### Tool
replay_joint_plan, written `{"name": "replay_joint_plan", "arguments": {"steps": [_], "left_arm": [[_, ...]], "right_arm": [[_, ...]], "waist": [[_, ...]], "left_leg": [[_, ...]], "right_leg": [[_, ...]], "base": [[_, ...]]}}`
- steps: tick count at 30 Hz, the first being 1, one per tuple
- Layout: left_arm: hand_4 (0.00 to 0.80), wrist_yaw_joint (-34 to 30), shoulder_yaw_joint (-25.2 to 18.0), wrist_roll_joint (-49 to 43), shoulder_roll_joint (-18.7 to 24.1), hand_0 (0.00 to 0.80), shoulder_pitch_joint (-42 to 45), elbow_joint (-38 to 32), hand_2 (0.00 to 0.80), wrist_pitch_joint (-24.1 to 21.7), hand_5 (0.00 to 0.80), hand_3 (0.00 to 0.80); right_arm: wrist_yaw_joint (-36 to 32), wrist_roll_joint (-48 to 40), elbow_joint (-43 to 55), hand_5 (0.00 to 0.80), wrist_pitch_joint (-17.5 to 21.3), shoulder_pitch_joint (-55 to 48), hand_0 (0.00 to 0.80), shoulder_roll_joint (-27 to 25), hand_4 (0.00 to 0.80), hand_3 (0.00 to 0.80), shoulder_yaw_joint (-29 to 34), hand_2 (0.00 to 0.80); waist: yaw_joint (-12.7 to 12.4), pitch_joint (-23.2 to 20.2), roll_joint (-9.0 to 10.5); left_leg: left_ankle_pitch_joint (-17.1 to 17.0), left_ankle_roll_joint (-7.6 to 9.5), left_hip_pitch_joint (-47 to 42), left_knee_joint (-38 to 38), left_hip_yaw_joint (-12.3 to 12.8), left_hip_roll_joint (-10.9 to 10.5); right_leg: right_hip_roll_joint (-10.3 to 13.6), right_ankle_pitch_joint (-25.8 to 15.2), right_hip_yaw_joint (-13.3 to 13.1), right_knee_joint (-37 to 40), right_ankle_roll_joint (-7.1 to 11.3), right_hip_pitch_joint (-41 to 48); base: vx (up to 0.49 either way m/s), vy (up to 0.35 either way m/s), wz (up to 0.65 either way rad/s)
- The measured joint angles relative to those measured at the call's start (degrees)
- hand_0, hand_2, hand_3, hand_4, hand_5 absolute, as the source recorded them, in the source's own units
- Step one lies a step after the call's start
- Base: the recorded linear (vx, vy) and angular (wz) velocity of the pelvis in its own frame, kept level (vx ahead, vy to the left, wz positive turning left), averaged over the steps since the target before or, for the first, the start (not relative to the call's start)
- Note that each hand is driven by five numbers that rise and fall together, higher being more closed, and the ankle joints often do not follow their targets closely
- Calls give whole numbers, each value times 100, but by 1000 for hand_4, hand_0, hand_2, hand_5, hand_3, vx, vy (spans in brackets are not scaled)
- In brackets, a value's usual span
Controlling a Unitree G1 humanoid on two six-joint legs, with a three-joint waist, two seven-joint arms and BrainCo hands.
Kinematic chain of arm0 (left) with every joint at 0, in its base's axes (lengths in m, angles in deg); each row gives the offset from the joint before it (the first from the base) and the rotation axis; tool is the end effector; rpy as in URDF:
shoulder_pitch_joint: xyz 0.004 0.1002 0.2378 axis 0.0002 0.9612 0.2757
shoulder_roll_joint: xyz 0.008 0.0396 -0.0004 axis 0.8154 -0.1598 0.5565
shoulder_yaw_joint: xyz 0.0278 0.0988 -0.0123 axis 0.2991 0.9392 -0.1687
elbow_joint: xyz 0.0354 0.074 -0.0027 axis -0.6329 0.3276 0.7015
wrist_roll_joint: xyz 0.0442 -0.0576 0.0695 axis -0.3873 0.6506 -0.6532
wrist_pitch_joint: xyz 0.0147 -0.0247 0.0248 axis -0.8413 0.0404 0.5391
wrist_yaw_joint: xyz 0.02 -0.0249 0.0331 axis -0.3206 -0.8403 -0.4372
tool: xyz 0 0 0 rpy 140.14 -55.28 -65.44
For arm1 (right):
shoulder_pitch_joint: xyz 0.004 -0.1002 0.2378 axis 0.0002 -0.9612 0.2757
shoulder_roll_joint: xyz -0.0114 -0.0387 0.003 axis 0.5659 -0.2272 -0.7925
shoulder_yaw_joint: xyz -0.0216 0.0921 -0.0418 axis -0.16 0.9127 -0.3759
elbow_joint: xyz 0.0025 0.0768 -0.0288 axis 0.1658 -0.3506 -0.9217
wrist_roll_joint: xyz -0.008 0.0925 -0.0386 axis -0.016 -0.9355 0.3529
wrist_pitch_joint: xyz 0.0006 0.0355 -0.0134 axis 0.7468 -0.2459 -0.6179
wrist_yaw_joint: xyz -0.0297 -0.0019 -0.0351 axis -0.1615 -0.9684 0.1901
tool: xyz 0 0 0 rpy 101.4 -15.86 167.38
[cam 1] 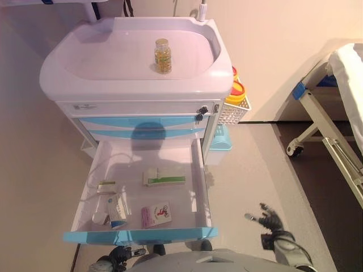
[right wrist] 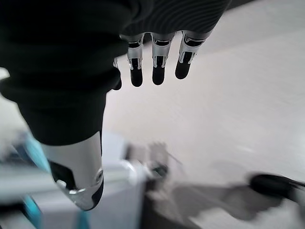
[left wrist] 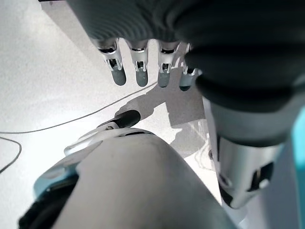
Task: Open the drawer and pick up the medicine
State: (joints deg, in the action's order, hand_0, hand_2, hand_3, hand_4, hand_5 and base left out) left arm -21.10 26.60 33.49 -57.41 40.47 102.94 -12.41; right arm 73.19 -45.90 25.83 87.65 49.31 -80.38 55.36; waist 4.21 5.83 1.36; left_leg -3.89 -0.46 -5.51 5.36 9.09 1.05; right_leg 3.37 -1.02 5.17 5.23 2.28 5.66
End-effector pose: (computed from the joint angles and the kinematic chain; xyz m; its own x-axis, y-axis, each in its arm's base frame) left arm 0.0539 0.2338 -0.1128 0.3672 0.0181 -0.9300 0.1587 0.9839 0.0818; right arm 0.0868 -0.2338 -0.0963 0.6405 -0.2391 -0.7298 0.0105 0.9530 -0.3029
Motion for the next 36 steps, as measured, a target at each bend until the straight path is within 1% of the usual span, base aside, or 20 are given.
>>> {"name": "replay_joint_plan", "arguments": {"steps": [3,6,7,9,10,13,17,20,26,30,33,35,36], "left_arm": [[0,25,8,-162,0,0,-35,45,0,-98,0,0],[0,80,35,-454,15,0,-59,36,0,-231,0,0],[0,115,149,-564,47,0,-75,13,0,-278,0,0],[0,141,310,-775,150,0,-78,-188,0,-327,0,0],[0,152,422,-853,202,0,-97,-306,0,-313,0,0],[0,161,642,-1004,349,0,-175,-657,0,-300,0,0],[0,159,707,-1175,543,0,-291,-1109,0,-234,0,0],[0,132,767,-1285,706,0,-421,-1366,0,-103,0,0],[0,98,767,-1292,1051,0,-849,-1909,0,45,0,0],[0,124,768,-1288,1203,0,-1320,-2087,0,126,0,0],[0,199,773,-1265,1394,0,-1774,-2221,0,190,0,0],[0,238,806,-1227,1623,0,-2223,-2220,0,189,0,0],[0,286,808,-1190,1766,0,-2489,-2219,0,191,0,0]], "right_arm": [[-31,358,-369,0,170,-53,0,108,0,0,-135,0],[-23,584,-432,0,238,-82,0,81,0,0,-232,0],[-27,663,-431,0,243,-77,0,50,0,0,-302,0],[-35,737,-411,0,251,-59,0,-3,0,0,-379,0],[-42,831,-379,0,252,4,0,-86,0,0,-485,0],[-72,957,-322,0,259,52,0,-288,0,0,-588,0],[-123,1063,-319,0,266,64,0,-520,0,0,-673,0],[-124,1078,-301,0,267,75,0,-688,0,0,-677,0],[-125,1110,-106,0,293,166,0,-913,0,0,-725,0],[-122,1108,21,0,377,398,0,-967,0,0,-753,0],[-82,1096,136,0,407,598,0,-1004,0,0,-857,0],[6,1037,221,0,412,855,0,-1043,0,0,-966,0],[21,1023,269,0,409,1016,0,-1041,0,0,-973,0]], "waist": [[0,2,-33],[22,5,-82],[35,15,-107],[59,54,-183],[61,89,-246],[69,242,-403],[69,337,-576],[83,418,-658],[76,670,-714],[77,965,-743],[71,1291,-683],[74,1592,-588],[64,1781,-496]], "left_leg": [[6,3,-9,1,20,0],[16,6,-20,1,54,6],[16,6,-28,1,71,7],[18,10,-25,1,103,10],[17,12,-7,1,161,12],[16,34,13,1,195,5],[-3,26,127,-2,194,14],[-11,27,132,-14,188,16],[-74,43,196,-28,150,10],[-160,58,417,-36,153,6],[-160,63,714,-235,157,8],[-130,87,1068,-513,159,-12],[-101,103,1272,-689,168,-20]], "right_leg": [[1,2,-15,-13,2,-4],[-1,3,-44,-41,3,-22],[-2,3,-68,-60,3,-33],[-4,9,-127,-135,7,-100],[0,11,-163,-183,12,-165],[22,13,-156,-253,16,-249],[20,31,-148,-356,36,-421],[17,31,-145,-348,36,-422],[21,29,-112,-374,34,-471],[27,19,-119,-557,16,-778],[42,59,-134,-857,2,-1132],[82,198,-142,-1351,-20,-1574],[115,285,-159,-1666,-25,-1853]], "base": [[18,4,-3],[12,22,-5],[-10,36,-9],[-21,48,-16],[-28,51,-22],[-18,46,-9],[19,34,-2],[51,22,-1],[-11,18,2],[-60,9,0],[-137,7,-1],[-141,5,0],[-102,3,0]]}}
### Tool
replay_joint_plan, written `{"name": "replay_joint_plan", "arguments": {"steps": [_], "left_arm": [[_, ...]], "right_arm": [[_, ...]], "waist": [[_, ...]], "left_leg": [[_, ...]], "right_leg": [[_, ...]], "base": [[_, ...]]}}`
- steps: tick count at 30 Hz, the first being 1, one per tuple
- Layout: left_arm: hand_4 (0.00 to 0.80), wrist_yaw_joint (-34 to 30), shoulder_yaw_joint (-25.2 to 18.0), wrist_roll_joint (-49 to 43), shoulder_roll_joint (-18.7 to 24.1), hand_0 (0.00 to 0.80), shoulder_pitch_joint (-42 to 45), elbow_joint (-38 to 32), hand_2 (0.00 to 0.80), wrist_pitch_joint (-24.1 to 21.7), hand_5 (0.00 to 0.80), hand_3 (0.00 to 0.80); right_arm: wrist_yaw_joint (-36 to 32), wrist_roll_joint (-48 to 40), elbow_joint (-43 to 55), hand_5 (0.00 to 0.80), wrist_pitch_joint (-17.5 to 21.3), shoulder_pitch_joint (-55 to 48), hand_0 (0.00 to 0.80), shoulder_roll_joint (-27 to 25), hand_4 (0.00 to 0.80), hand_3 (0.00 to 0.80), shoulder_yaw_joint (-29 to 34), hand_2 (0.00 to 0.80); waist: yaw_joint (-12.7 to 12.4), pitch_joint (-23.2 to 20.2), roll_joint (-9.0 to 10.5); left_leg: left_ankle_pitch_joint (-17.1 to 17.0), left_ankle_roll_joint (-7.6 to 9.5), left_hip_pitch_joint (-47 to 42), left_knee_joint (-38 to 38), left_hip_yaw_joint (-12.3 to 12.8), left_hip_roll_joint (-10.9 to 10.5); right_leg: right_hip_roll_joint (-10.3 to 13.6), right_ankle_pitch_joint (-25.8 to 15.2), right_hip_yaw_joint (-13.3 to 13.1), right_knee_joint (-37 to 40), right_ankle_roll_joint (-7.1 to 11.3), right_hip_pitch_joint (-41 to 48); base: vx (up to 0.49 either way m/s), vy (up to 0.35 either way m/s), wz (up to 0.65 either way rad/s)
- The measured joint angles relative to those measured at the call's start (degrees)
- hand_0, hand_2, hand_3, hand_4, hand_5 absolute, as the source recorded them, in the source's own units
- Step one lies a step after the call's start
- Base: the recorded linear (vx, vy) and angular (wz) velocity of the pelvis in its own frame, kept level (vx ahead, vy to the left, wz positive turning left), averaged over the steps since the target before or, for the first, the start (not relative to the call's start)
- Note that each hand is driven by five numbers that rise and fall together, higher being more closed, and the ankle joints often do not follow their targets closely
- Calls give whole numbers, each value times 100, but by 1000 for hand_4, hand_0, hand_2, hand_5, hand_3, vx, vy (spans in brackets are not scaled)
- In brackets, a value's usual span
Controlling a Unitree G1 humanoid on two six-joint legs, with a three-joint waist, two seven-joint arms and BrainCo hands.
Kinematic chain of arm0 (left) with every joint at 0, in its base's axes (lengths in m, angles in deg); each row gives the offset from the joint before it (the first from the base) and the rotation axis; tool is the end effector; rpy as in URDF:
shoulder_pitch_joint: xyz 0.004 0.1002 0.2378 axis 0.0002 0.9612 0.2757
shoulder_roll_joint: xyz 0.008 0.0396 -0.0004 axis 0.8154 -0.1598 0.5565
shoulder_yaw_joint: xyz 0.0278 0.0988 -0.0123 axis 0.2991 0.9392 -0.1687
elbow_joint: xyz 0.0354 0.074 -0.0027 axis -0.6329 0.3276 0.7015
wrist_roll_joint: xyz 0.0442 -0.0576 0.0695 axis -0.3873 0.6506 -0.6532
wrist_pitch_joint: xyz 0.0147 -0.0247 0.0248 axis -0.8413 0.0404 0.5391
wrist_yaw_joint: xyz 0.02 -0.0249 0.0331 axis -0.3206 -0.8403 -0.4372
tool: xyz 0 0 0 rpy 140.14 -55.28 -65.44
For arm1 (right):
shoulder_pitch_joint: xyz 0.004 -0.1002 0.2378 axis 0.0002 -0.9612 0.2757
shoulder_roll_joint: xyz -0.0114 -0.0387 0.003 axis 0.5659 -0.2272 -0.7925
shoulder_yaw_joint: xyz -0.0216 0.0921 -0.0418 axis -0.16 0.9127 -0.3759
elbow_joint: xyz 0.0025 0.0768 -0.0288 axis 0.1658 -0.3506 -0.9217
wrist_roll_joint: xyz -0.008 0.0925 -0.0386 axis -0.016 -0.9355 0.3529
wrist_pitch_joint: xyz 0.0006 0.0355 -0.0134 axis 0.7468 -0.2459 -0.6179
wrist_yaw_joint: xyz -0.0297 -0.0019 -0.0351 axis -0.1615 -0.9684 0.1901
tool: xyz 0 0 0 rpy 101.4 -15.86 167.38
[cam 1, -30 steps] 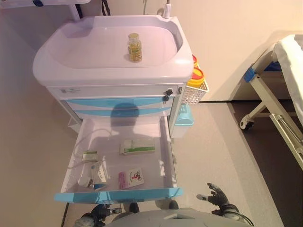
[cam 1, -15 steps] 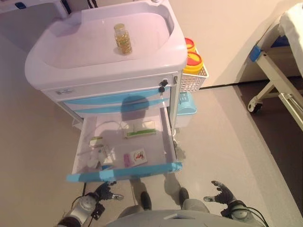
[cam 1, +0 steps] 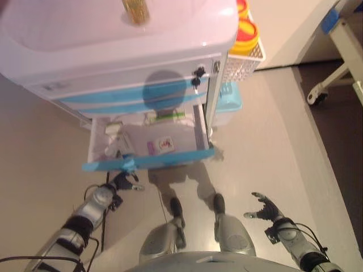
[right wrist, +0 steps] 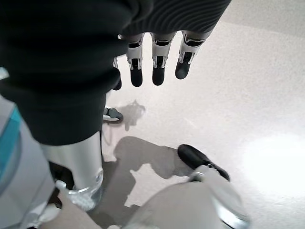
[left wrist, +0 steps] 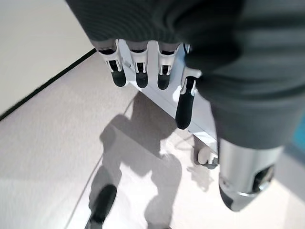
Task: Open the drawer and pick up the medicine
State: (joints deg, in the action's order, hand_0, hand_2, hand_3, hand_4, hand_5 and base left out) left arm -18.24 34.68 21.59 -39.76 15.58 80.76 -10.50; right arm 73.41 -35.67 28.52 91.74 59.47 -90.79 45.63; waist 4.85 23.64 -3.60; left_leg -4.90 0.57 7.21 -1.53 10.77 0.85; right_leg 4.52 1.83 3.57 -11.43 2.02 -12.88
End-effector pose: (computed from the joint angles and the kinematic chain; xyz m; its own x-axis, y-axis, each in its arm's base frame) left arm 0.2394 0.2626 0.0085 0.8603 -0.0211 -0.5094 0.3762 0.7007 0.6063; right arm 0.1514 -0.2592 -0.0598 0.8279 -0.1110 -0.5498 -0.2612 0.7912 -0.5530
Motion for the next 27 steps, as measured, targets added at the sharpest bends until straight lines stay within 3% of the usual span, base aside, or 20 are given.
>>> {"name": "replay_joint_plan", "arguments": {"steps": [4,10,17,21,27], "left_arm": [[0,108,-8,215,423,0,-934,3,0,22,0,0],[0,109,-4,450,676,0,-1723,117,0,280,0,0],[0,194,92,603,962,0,-3064,1058,0,488,0,0],[0,751,108,1004,1078,0,-3932,1840,0,495,0,0],[0,1795,8,1256,1119,0,-4375,1857,0,458,0,0]], "right_arm": [[93,-107,336,0,-19,300,0,0,0,0,-45,0],[241,-150,596,0,-64,303,0,-46,0,0,-52,0],[336,-377,729,0,-164,292,0,-378,0,0,-92,0],[354,-378,777,0,-156,254,0,-423,0,0,-118,0],[362,-414,691,0,25,122,0,-399,0,0,-231,0]], "waist": [[4,602,308],[133,699,349],[306,778,455],[497,828,593],[573,853,648]], "left_leg": [[199,25,550,-713,26,-55],[636,15,1546,-1940,25,101],[1062,85,2556,-3204,-145,230],[1104,127,2958,-3533,-181,238],[1166,124,3118,-3718,-189,305]], "right_leg": [[106,226,-55,-840,-40,-604],[76,359,-150,-1513,-65,-1383],[-25,516,-303,-2337,-95,-2225],[-93,518,-450,-2600,-91,-2622],[-159,517,-487,-2680,-92,-2759]], "base": [[-56,20,2],[-23,41,-3],[-27,44,-9],[-19,29,-6],[7,16,-6]]}}
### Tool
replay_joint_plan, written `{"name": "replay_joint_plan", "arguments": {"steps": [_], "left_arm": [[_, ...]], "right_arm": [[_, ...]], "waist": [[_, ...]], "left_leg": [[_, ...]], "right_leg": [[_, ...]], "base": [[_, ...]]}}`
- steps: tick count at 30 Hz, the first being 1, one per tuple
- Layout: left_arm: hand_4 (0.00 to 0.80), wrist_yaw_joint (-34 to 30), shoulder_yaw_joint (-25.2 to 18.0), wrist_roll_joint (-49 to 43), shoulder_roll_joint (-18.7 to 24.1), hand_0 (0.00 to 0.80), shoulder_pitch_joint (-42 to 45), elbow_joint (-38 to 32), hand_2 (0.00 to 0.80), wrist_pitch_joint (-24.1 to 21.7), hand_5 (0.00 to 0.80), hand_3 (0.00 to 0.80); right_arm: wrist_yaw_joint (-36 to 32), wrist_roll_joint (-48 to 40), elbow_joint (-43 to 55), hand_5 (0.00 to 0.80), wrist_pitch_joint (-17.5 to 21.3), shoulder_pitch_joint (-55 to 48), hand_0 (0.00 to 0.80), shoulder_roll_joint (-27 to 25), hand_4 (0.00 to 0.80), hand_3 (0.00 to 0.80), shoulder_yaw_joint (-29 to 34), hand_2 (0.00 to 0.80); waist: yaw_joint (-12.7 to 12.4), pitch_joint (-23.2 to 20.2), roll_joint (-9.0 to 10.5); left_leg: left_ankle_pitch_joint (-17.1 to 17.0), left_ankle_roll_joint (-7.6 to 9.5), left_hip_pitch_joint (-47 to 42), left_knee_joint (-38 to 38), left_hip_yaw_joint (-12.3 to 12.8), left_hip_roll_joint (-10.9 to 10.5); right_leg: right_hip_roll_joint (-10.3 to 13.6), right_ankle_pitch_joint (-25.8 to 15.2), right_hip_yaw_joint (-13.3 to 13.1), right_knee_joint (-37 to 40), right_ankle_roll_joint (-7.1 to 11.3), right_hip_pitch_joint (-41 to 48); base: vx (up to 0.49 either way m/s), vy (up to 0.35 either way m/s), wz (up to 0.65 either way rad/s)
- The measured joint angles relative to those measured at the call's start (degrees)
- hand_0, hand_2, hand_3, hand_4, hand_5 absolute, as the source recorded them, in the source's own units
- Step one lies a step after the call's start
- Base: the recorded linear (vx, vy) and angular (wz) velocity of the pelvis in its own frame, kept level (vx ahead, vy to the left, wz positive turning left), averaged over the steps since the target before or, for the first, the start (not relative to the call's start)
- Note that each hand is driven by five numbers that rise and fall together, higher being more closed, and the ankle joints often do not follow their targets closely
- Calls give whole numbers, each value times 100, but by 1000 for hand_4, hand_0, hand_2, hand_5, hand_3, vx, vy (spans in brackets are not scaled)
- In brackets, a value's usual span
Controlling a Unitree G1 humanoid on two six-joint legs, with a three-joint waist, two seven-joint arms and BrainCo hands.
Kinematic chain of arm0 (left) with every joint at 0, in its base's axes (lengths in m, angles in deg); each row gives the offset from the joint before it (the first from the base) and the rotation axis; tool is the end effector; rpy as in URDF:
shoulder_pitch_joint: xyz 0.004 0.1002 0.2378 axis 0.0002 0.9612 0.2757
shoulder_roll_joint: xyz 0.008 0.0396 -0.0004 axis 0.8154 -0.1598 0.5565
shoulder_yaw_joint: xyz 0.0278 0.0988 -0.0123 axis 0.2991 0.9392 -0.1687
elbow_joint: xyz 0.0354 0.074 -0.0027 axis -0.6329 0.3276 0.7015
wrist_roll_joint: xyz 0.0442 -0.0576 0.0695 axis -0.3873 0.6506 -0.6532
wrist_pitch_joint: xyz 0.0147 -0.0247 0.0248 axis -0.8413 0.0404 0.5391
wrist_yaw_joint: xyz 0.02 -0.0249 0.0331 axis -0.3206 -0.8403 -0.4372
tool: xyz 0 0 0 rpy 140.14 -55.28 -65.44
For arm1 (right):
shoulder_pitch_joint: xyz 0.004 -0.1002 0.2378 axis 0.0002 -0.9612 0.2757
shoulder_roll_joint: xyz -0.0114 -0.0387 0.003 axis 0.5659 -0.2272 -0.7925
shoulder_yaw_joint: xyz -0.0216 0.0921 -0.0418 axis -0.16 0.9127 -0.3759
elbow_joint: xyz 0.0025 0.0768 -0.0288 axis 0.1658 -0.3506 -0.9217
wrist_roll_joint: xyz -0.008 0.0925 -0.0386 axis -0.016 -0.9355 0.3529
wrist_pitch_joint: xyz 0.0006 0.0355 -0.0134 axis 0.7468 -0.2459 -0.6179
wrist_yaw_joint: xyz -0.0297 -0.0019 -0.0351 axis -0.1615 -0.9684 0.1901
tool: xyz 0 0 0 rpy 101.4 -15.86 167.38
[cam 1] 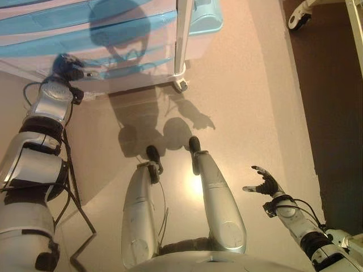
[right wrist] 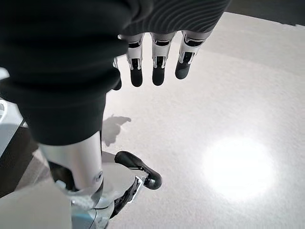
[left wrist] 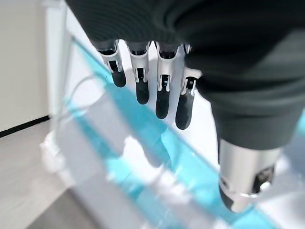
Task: Open the drawer and pick up the medicine
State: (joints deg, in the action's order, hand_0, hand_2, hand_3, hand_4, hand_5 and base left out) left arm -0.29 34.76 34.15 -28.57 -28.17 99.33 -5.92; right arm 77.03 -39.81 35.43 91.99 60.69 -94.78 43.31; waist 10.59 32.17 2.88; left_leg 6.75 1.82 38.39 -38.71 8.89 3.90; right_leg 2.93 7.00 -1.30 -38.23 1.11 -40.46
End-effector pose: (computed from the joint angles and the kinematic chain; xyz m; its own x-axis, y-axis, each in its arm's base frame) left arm 0.3394 0.3022 0.2200 0.8776 0.4428 0.1839 -0.4569 0.6560 0.6008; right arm 0.1707 -0.2622 -0.0390 0.9019 -0.1119 -0.4171 -0.1775 0.7845 -0.5942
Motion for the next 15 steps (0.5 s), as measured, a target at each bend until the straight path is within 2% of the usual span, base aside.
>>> {"name": "replay_joint_plan", "arguments": {"steps": [3,8,12,15], "left_arm": [[0,357,-30,116,7,0,6,-67,0,-6,0,0],[0,767,-320,420,12,0,7,-124,0,-74,0,0],[0,779,-424,469,14,0,22,-215,0,-88,0,0],[0,516,-515,805,77,0,274,-396,0,-172,0,0]], "right_arm": [[2,-2,14,0,37,6,0,41,0,0,-16,0],[11,0,62,0,35,24,0,171,0,0,-96,0],[8,2,66,0,7,10,0,198,0,0,-149,0],[11,2,67,0,-3,25,0,224,0,0,-146,0]], "waist": [[-33,-1,1],[-88,-4,7],[-88,-11,19],[-125,-28,45]], "left_leg": [[10,-18,-3,-2,-16,4],[29,-45,-88,7,-57,11],[38,-39,-207,30,-76,13],[17,-39,-440,208,-89,11]], "right_leg": [[-38,0,-9,0,-2,7],[-91,2,-28,39,-4,118],[-160,1,-91,128,0,288],[-171,-49,-114,335,20,526]], "base": [[27,8,2],[37,-17,1],[34,-39,3],[-57,-78,-4]]}}
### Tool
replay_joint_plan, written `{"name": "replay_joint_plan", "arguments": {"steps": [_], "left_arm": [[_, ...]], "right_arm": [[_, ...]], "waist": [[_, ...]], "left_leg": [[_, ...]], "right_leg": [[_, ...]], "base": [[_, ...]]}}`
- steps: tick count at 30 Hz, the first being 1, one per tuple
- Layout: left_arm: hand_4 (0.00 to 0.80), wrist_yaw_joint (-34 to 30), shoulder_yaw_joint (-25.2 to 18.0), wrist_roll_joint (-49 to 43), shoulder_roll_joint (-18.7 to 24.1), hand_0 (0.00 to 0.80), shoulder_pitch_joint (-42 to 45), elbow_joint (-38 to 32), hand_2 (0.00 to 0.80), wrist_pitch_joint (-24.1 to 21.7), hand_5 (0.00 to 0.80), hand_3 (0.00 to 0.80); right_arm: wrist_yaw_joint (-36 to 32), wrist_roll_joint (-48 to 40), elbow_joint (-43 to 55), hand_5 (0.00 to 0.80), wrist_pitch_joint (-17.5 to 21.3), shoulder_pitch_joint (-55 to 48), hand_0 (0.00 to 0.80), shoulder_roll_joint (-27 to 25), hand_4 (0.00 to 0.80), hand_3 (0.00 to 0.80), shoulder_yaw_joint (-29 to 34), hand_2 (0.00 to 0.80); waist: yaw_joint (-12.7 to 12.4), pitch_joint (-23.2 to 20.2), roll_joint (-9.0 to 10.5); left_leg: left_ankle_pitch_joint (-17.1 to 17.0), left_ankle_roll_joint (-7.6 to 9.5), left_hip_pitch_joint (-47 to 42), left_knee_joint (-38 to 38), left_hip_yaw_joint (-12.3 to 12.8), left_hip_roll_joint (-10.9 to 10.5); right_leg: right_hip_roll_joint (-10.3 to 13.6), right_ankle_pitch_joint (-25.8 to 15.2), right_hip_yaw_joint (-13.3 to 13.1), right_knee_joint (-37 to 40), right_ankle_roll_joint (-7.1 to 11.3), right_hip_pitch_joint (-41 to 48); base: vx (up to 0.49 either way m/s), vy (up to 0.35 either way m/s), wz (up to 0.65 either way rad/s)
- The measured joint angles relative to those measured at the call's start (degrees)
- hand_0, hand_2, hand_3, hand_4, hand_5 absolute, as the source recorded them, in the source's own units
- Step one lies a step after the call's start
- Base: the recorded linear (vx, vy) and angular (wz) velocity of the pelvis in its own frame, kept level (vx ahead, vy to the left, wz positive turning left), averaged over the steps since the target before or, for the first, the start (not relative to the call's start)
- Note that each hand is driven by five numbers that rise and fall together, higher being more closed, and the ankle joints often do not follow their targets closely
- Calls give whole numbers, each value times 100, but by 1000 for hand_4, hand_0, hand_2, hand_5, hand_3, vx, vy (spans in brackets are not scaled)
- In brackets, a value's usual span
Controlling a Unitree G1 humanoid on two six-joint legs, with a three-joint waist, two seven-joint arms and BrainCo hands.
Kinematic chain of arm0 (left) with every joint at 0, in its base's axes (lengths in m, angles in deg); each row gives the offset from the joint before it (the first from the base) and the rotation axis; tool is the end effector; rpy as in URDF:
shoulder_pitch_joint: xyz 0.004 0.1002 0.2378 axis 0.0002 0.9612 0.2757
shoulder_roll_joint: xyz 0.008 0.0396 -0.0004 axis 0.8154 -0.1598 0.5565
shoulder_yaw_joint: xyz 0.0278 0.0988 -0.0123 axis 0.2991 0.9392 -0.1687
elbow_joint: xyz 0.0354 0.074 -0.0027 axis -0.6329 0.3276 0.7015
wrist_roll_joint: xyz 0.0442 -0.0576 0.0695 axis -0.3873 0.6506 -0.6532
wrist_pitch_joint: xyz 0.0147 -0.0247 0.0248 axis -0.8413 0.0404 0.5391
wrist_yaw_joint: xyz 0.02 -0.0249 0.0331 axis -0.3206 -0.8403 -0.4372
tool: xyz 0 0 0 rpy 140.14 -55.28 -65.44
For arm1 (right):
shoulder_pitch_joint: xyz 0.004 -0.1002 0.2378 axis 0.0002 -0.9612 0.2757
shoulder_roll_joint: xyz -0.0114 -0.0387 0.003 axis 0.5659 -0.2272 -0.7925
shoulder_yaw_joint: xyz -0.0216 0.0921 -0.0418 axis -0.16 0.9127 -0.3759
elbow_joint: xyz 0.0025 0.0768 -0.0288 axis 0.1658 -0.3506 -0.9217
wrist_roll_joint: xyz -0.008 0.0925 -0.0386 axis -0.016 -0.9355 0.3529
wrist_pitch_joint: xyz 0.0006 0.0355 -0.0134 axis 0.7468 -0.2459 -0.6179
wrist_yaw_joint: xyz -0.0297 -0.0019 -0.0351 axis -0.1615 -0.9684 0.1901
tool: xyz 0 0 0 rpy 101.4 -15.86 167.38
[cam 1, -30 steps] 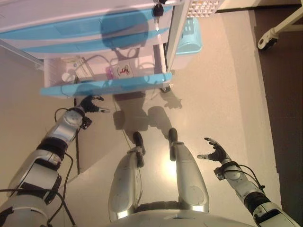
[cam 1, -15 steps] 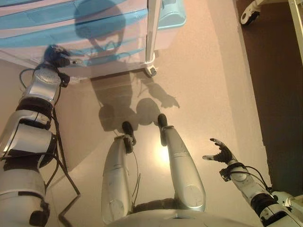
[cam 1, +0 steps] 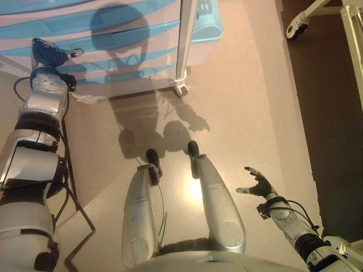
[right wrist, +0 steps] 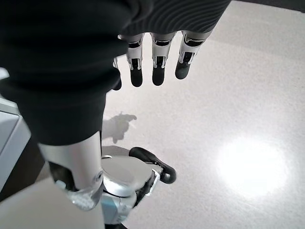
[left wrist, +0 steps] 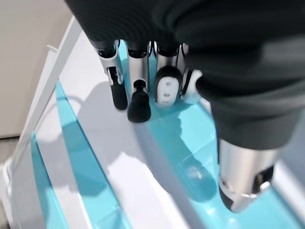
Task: Open the drawer and pick up the medicine
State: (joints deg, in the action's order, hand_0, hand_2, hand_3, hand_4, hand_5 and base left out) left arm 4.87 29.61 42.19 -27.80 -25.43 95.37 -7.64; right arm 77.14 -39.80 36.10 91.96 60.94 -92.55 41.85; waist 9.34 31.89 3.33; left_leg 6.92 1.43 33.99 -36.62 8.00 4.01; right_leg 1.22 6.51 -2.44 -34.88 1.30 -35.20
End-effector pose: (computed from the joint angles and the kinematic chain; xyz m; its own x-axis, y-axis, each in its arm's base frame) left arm 0.3345 0.3058 0.2227 0.8228 0.5125 0.2458 -0.5675 0.7176 0.4037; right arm 0.1721 -0.2464 -0.0437 0.9047 -0.0674 -0.4206 -0.2019 0.8015 -0.5628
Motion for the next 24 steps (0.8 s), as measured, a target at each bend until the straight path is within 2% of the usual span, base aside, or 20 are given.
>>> {"name": "replay_joint_plan", "arguments": {"steps": [3,6,9,11,13,15,18,21,24], "left_arm": [[0,-472,-185,450,19,0,703,-596,0,-276,0,0],[0,-1166,-548,1060,-168,0,1766,-1363,0,-560,0,0],[0,-1763,-1005,1527,-807,0,2847,-1764,0,-737,0,0],[0,-2081,-1113,1583,-1498,0,3751,-1884,0,-804,0,0],[0,-2343,-1100,1571,-2066,0,4623,-1794,0,-791,0,0],[0,-2516,-1061,1466,-2417,0,5293,-1469,0,-782,0,0],[0,-2689,-1039,1229,-2631,0,5898,-959,0,-766,0,0],[0,-2910,-1029,1026,-2810,0,6152,-211,0,-756,0,0],[0,-3123,-1011,720,-3048,0,6322,435,0,-807,0,0]], "right_arm": [[-9,-1,-8,0,-22,-13,0,153,0,0,42,0],[-62,-63,-37,0,-71,-55,0,466,0,0,200,0],[-235,-348,-61,0,-72,-114,0,782,0,0,527,0],[-351,-473,-154,0,-79,-203,0,937,0,0,797,0],[-500,-467,-377,0,-79,-292,0,1030,0,0,948,0],[-637,-461,-637,0,-81,-361,0,1084,0,0,1015,0],[-858,-463,-898,0,-72,-509,0,1111,0,0,1129,0],[-1164,-464,-1490,0,-68,-588,0,1275,0,0,1272,0],[-1373,-469,-1919,0,-51,-719,0,1414,0,0,1308,0]], "waist": [[-52,-3,-5],[-168,-27,-44],[-287,-146,-218],[-403,-341,-424],[-544,-749,-569],[-686,-1130,-623],[-877,-1760,-649],[-906,-2286,-618],[-925,-2609,-561]], "left_leg": [[-21,-11,-303,267,-19,-22],[-44,-40,-764,594,-93,-122],[-169,-59,-1237,1048,-245,-216],[-262,-72,-1665,1482,-335,-295],[-383,-83,-2044,1952,-380,-353],[-518,-110,-2597,2503,-477,-407],[-600,-141,-3081,3008,-535,-416],[-644,-165,-3396,3323,-615,-415],[-691,-188,-3591,3525,-674,-404]], "right_leg": [[29,-10,22,251,1,312],[194,-27,194,493,-7,758],[259,-57,379,884,-13,1277],[322,-60,519,1239,-11,1730],[359,-70,628,1627,-2,2100],[376,-74,756,2026,2,2613],[345,-73,843,2432,2,3082],[307,-77,944,2726,11,3414],[282,-78,989,2922,11,3632]], "base": [[50,-54,-4],[84,-63,7],[132,-52,28],[132,-40,28],[177,-32,25],[153,-26,29],[94,-35,13],[11,-47,12],[-22,-44,10]]}}
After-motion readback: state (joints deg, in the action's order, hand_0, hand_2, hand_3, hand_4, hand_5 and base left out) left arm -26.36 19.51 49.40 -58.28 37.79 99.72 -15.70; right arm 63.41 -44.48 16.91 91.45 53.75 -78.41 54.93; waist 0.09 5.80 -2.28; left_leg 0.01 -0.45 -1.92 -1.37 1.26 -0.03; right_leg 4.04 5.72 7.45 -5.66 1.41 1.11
